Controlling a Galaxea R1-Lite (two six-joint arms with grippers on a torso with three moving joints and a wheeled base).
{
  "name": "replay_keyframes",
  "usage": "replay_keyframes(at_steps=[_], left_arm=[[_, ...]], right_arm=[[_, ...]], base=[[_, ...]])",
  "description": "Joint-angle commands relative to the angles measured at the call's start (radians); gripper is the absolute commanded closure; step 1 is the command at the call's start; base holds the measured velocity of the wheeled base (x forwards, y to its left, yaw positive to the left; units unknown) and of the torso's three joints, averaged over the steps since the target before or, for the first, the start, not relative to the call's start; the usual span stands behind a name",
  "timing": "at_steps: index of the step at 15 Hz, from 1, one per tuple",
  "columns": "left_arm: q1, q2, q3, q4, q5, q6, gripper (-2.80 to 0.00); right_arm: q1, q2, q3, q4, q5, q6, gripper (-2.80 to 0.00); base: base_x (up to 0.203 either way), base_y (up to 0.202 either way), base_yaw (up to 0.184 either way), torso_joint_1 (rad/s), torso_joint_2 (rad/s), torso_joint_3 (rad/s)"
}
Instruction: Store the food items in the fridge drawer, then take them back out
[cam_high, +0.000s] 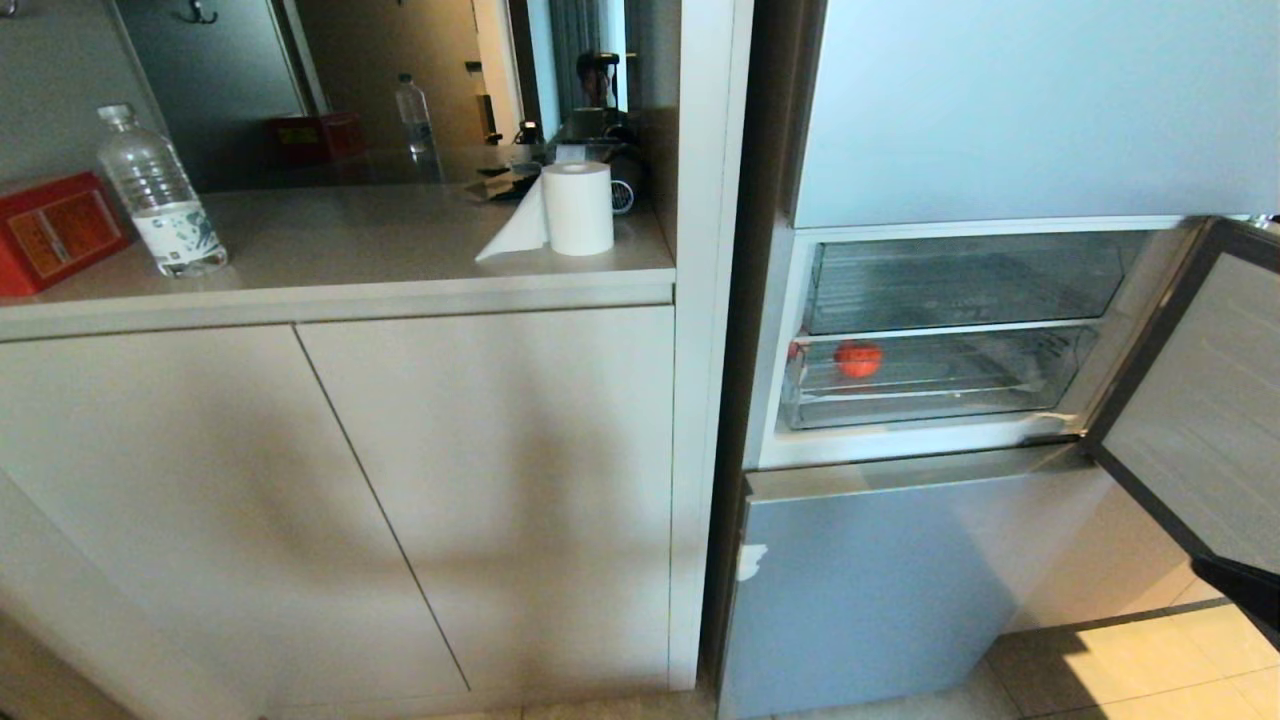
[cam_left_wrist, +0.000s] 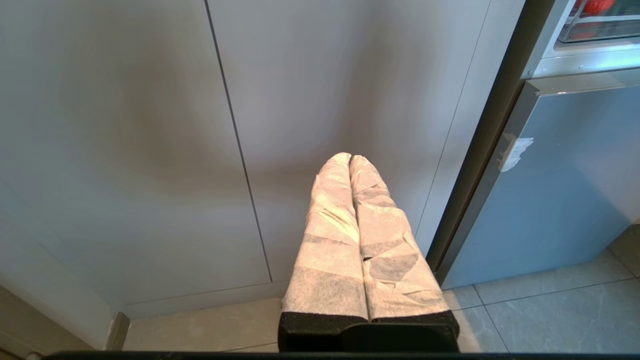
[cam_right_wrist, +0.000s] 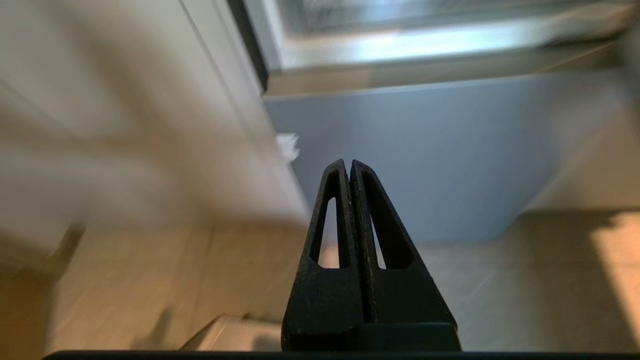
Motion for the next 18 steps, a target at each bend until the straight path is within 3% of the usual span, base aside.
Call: replay_keyframes(at_steps=[1, 4, 7, 13, 18], left_arm=[[0.000, 0.000, 0.000, 0.000, 0.000, 0.000, 0.00], [0.000, 0.000, 0.000, 0.000, 0.000, 0.000, 0.00], [0.000, 0.000, 0.000, 0.000, 0.000, 0.000, 0.00], [0.000, 0.000, 0.000, 0.000, 0.000, 0.000, 0.00], [0.000, 0.000, 0.000, 0.000, 0.000, 0.000, 0.00]], right_arm=[[0.032, 0.492, -0.038, -0.227, 0.008, 0.009, -2.80], [0.122, 0.800, -0.079, -0.565, -0.033, 0.017, -2.80], [0.264, 0.968, -0.200, -0.742, -0.141, 0.013, -2.80], [0.276, 1.247, -0.472, -0.877, -0.228, 0.007, -2.80], [0.258, 1.348, -0.622, -0.890, -0.298, 0.001, -2.80]], base=[[0.000, 0.000, 0.000, 0.000, 0.00, 0.000], [0.000, 0.000, 0.000, 0.000, 0.00, 0.000], [0.000, 0.000, 0.000, 0.000, 0.00, 0.000], [0.000, 0.000, 0.000, 0.000, 0.00, 0.000], [0.000, 0.000, 0.000, 0.000, 0.00, 0.000]])
